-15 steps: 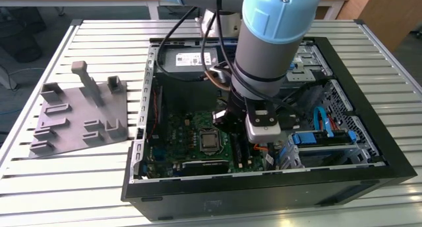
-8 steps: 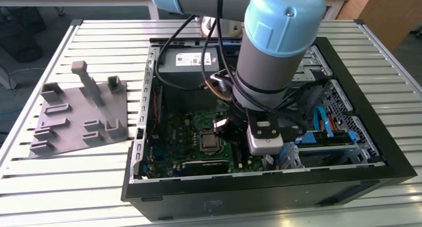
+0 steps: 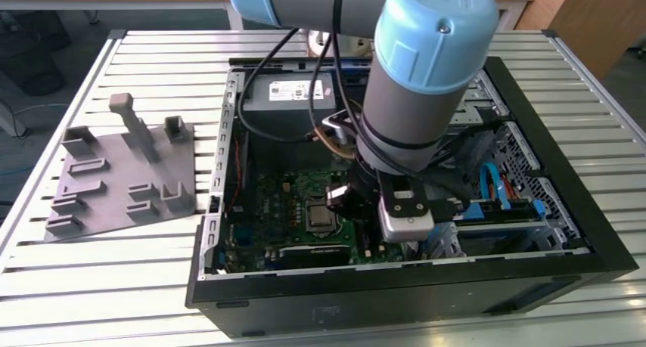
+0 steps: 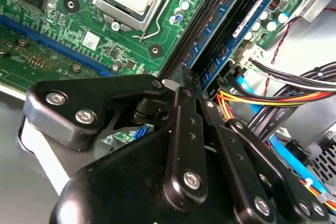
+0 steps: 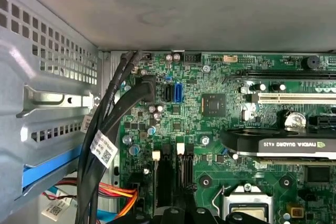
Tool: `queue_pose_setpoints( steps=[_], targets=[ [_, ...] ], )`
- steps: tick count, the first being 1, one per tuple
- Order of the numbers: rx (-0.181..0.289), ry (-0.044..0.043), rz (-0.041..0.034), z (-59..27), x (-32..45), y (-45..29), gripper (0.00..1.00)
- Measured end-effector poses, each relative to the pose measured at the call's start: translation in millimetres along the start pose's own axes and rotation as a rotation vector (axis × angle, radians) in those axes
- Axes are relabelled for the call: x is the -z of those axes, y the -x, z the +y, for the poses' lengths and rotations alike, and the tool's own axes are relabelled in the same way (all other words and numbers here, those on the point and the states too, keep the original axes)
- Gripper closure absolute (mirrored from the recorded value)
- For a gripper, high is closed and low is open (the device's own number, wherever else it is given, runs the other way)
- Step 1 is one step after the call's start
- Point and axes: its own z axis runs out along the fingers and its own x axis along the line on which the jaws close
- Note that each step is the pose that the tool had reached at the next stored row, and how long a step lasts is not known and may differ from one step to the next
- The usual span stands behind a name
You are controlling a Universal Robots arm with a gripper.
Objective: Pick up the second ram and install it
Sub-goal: 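Press down the second ram until it locks into place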
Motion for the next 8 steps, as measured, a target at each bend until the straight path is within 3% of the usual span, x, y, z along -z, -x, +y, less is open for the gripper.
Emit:
queue_pose_setpoints(
  steps=[8],
  targets=[
    [0.001,0.0065,-0.0029,2.0,-2.0,-2.6,0.90]
  ],
)
